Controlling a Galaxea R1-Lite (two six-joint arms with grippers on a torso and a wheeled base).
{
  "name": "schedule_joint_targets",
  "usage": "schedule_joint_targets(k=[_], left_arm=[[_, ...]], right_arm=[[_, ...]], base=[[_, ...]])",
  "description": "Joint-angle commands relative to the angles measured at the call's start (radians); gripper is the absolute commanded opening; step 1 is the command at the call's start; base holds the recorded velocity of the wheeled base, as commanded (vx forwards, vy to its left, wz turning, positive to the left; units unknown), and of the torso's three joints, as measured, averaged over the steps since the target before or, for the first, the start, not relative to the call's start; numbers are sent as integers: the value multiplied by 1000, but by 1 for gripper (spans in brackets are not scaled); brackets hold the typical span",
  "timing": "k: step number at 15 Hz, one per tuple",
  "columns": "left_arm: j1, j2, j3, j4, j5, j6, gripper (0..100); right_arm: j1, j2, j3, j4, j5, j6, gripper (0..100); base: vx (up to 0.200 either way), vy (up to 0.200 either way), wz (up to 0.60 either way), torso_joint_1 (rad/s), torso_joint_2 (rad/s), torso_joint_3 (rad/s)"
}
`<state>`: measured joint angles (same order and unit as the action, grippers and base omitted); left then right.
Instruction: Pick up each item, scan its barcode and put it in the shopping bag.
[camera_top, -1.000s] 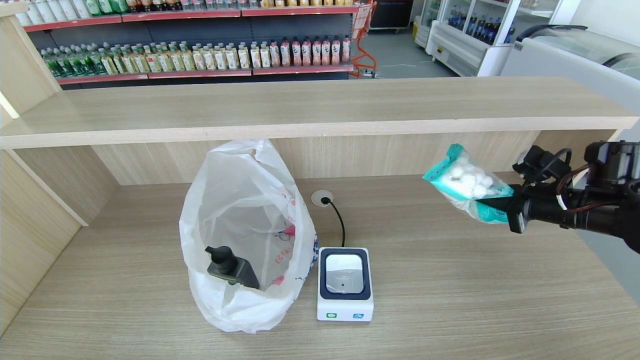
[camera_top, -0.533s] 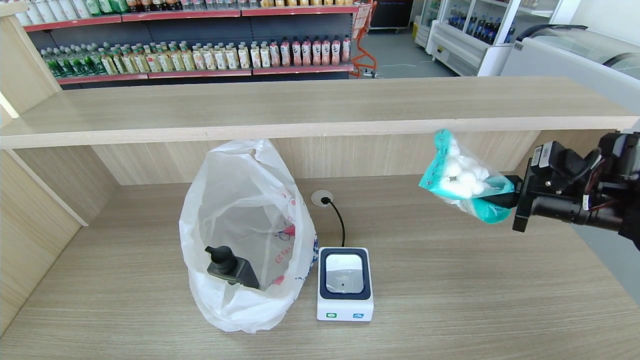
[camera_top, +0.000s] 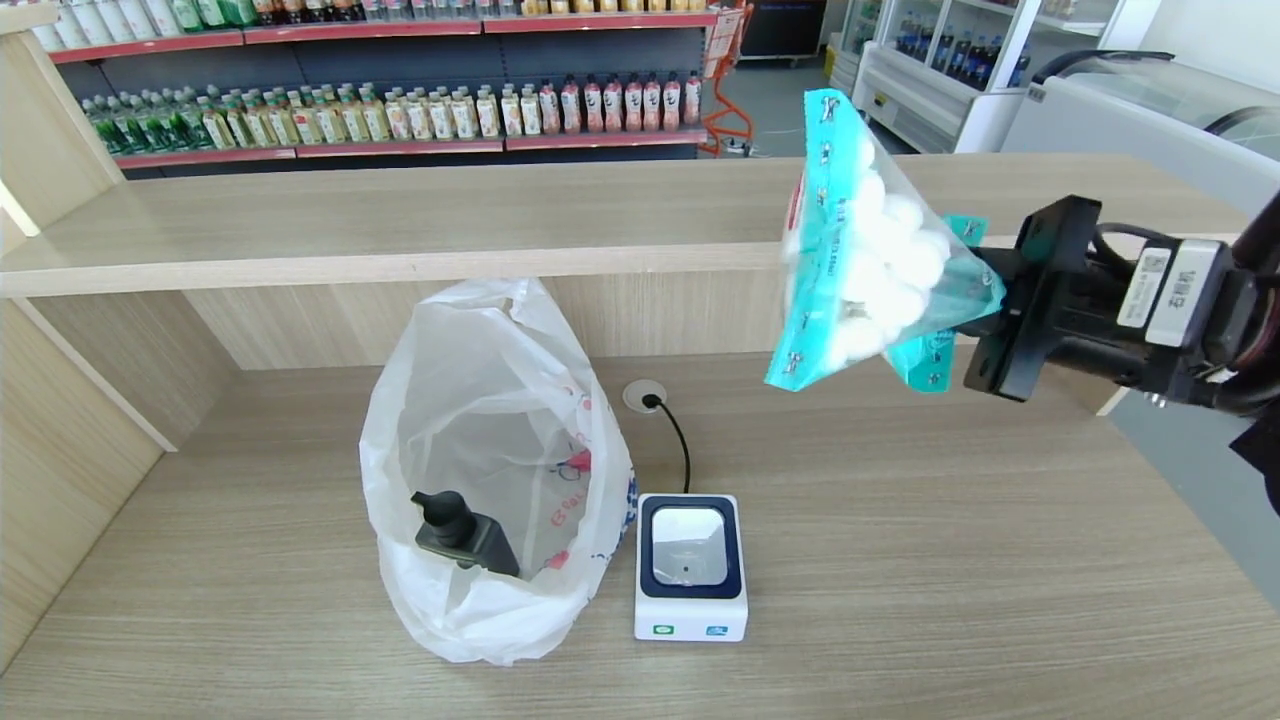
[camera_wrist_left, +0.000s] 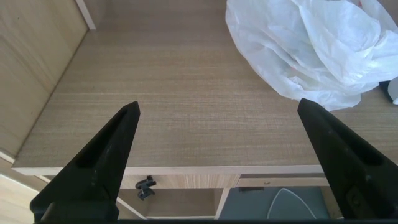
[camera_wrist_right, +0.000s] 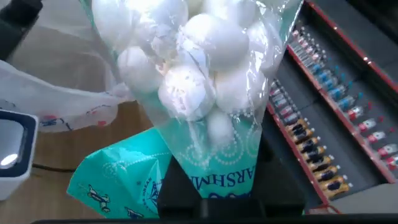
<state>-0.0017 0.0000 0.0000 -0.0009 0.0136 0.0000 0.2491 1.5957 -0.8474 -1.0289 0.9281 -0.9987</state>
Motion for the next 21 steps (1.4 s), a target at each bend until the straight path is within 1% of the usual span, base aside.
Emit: schedule_joint_targets(k=[1,2,3,4,5,6,7,8,9,10,11,13,15,16,17,20,21], left_arm=[[0,2,0,-1,0,0,100],[0,0,0,-1,0,0,100],[0,2,0,-1,0,0,100],[0,2,0,-1,0,0,100],[0,2,0,-1,0,0,100],[0,0,0,-1,0,0,100],[0,2,0,1,0,0,100],[0,2,0,-1,0,0,100],[-1,2,0,1,0,0,100],[0,2,0,1,0,0,100],[0,2,0,1,0,0,100],[-1,2,0,-1,0,0,100],[0,2,0,-1,0,0,100],[0,0,0,-1,0,0,100],[0,2,0,-1,0,0,100],[0,2,0,-1,0,0,100],[0,2,0,-1,0,0,100]], right_arm=[[-51,50,-150,9,-14,-225,0],[-50,73,-223,18,2,-386,0],[-57,73,-260,38,17,-468,0],[-65,69,-269,66,38,-491,0],[-91,69,-274,90,110,-544,0],[-106,67,-275,92,149,-563,0],[-111,70,-295,89,212,-586,0],[-97,78,-329,87,293,-658,0],[-73,76,-357,78,322,-689,0],[-68,82,-392,38,330,-719,0],[-64,84,-417,-30,334,-759,0],[-71,72,-418,-149,367,-864,0],[-65,76,-415,-172,387,-971,0],[-59,78,-418,-186,436,-1025,0],[-47,72,-403,-214,509,-1104,0],[-27,58,-401,-223,551,-1253,0],[-22,49,-397,-223,581,-1293,0]], base=[[0,0,0,0,0,0],[0,0,0,0,0,0],[0,0,0,0,0,0],[0,0,0,0,0,0],[0,0,0,0,0,0],[0,0,0,0,0,0],[0,0,0,0,0,0],[0,0,0,0,0,0],[0,0,0,0,0,0],[0,0,0,0,0,0],[0,0,0,0,0,0],[0,0,0,0,0,0],[0,0,0,0,0,0],[0,0,0,0,0,0],[0,0,0,0,0,0],[0,0,0,0,0,0],[0,0,0,0,0,0]])
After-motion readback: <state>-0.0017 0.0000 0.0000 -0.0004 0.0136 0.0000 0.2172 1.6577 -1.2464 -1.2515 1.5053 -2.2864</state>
